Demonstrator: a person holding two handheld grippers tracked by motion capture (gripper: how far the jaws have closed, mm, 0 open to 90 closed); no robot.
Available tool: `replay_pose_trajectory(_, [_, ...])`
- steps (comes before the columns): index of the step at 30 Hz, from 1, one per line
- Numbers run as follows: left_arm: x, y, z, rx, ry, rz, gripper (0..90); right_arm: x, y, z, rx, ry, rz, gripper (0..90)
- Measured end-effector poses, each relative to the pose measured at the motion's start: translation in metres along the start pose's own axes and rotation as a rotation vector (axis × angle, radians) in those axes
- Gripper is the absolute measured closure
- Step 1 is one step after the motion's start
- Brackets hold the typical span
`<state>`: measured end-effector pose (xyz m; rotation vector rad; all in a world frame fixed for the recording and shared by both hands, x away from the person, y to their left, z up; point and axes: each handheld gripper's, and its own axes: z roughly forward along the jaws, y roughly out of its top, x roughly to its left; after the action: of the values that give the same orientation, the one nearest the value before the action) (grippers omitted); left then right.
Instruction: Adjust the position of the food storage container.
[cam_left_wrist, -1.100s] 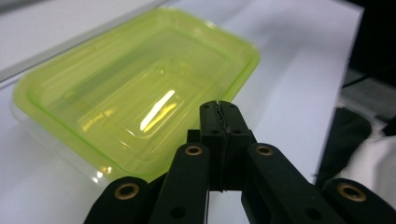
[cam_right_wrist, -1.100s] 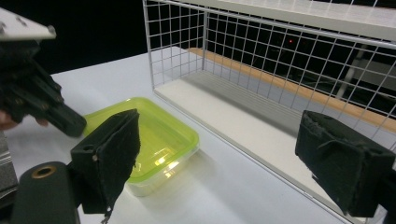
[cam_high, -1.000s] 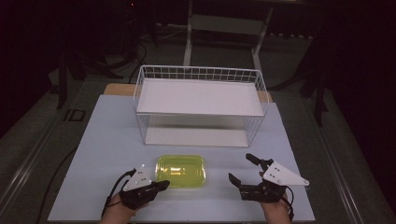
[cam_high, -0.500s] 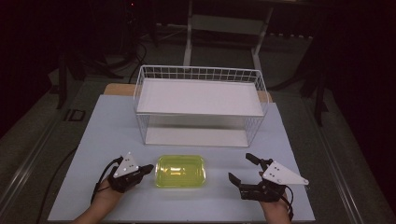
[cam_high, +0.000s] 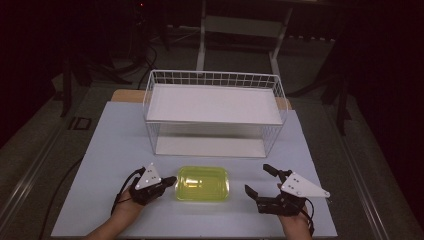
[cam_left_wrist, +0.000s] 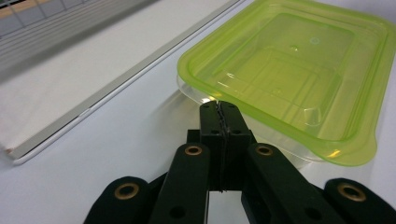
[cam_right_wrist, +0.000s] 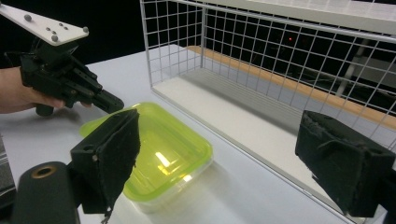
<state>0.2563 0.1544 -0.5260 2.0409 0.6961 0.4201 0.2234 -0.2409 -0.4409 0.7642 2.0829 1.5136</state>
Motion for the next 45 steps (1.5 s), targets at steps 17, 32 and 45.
replay_pose_trajectory(17, [-0.015, 0.008, 0.018, 0.002, -0.047, 0.0, 90.0, -0.002, -0.002, 0.003, 0.017, 0.0, -0.008, 14.0])
replay_pose_trajectory(32, [-0.018, 0.016, 0.026, -0.015, -0.062, 0.001, 84.2, -0.003, -0.003, 0.003, 0.018, 0.002, -0.001, 14.0])
replay_pose_trajectory(45, [-0.01, 0.029, 0.007, -0.032, -0.059, -0.114, 8.5, 0.001, -0.003, 0.007, 0.023, -0.02, -0.032, 12.4])
